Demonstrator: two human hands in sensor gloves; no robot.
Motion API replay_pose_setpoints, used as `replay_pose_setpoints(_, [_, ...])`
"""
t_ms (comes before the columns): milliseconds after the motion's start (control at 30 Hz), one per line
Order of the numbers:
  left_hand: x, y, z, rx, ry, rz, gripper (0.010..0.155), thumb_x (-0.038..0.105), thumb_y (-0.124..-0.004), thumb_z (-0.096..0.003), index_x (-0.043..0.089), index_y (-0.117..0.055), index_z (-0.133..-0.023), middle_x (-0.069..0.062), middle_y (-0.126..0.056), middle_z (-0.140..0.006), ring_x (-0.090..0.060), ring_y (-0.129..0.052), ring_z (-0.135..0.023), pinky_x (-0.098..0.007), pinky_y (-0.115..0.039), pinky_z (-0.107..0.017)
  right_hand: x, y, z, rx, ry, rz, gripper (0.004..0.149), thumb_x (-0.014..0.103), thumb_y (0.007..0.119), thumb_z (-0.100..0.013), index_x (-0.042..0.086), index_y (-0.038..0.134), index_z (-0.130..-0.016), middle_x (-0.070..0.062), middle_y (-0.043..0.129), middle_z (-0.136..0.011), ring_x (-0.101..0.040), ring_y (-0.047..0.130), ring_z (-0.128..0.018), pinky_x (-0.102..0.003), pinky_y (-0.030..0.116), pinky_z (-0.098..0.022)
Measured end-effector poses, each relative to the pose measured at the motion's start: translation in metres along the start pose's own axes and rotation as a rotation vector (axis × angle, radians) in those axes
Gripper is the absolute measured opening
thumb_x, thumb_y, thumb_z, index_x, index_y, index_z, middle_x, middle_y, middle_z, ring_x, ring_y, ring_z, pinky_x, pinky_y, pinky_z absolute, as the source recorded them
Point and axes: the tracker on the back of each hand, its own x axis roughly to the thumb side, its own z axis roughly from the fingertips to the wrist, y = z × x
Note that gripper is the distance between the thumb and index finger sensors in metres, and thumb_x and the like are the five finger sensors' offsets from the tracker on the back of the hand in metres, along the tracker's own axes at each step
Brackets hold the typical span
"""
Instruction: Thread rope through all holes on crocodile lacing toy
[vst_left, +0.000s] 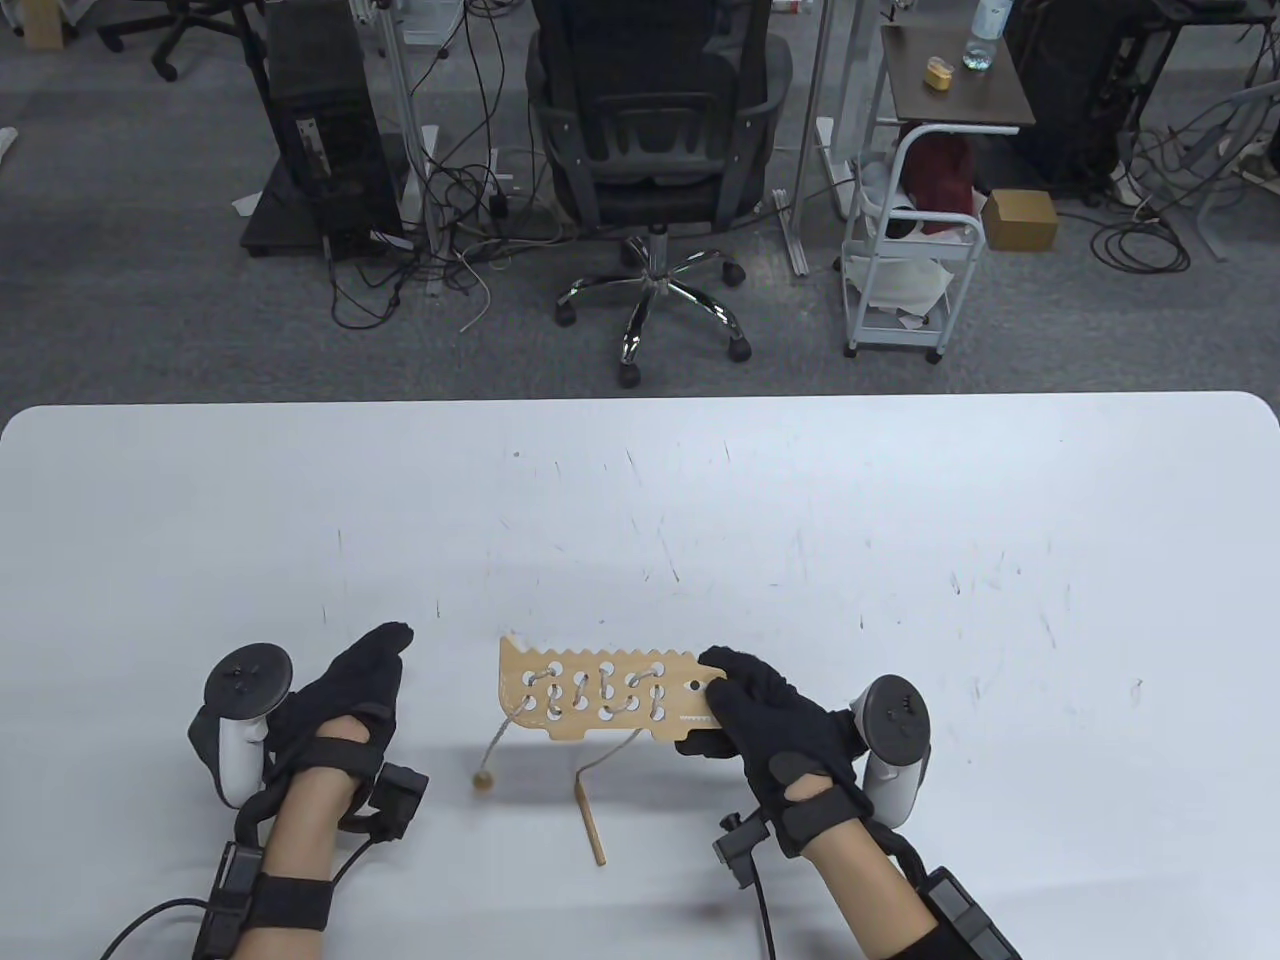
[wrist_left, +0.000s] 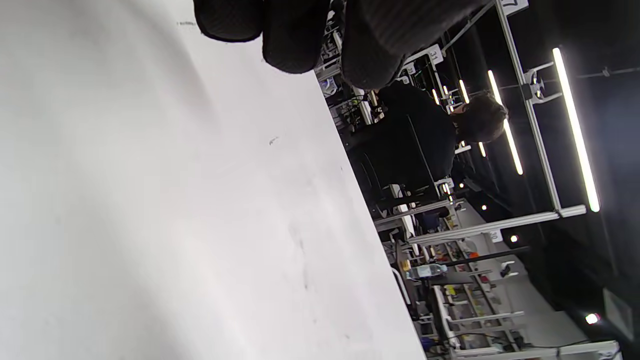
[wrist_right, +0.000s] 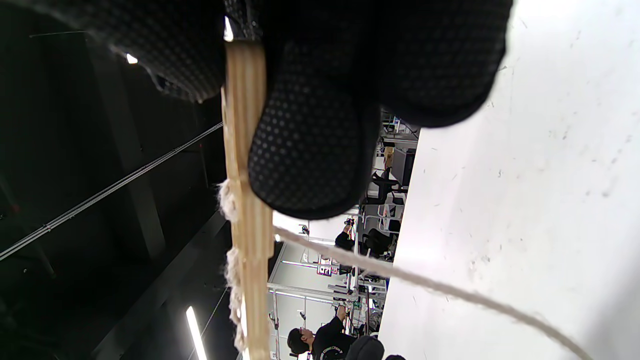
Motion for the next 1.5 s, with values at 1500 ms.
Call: replay_pose_setpoints(1500, [0.034, 0.000, 0.015, 0.094, -0.289, -0.390, 0.061, 0.058, -0.074, -0.0446, 0.053, -0.061, -0.104, 0.006, -0.044, -0.120, -0.035, -0.029, -0.114, -0.063, -0.020, -0.077, -0.025, -0.004, -0.069, -0.065, 0.306, 0.160, 0.052, 0.036, 0.076, -0.051, 0.008, 0.066, -0.094, -0.009, 0.095, -0.078, -0.021, 0.107, -0.048, -0.039, 0.084, -0.040])
